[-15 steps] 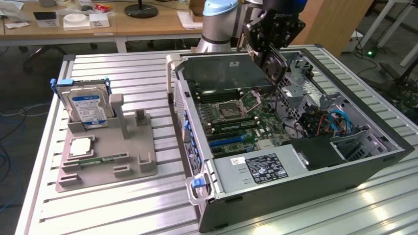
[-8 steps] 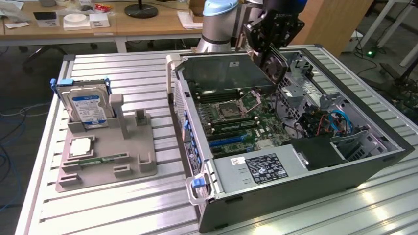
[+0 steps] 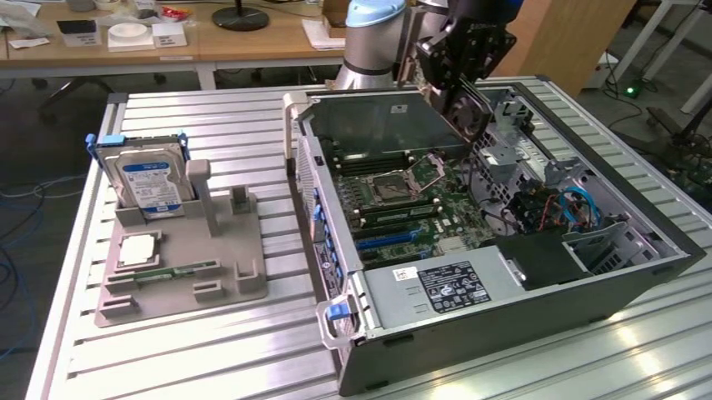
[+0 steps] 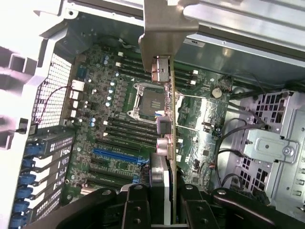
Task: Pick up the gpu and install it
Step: 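Insert the gpu into the slot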
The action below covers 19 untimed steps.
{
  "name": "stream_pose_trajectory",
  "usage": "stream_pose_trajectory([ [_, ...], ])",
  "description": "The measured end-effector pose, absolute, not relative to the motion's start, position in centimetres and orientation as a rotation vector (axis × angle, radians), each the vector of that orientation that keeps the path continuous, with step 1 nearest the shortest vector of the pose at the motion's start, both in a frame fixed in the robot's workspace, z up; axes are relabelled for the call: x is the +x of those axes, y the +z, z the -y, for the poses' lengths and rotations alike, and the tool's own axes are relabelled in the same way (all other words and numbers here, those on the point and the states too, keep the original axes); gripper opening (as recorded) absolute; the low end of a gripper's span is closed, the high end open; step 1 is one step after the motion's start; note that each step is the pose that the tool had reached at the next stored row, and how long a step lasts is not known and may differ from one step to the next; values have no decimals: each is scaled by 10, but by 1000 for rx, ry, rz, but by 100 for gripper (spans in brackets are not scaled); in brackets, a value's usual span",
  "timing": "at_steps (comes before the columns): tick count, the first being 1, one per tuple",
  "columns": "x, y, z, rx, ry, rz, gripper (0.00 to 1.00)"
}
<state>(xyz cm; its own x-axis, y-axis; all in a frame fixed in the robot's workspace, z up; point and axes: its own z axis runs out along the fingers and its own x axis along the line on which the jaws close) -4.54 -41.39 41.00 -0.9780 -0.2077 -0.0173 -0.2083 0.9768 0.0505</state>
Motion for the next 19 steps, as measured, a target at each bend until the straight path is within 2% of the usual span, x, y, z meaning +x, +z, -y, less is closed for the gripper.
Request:
stream_pose_trajectory([
  [19, -46, 410, 414, -540, 87, -3085, 28],
])
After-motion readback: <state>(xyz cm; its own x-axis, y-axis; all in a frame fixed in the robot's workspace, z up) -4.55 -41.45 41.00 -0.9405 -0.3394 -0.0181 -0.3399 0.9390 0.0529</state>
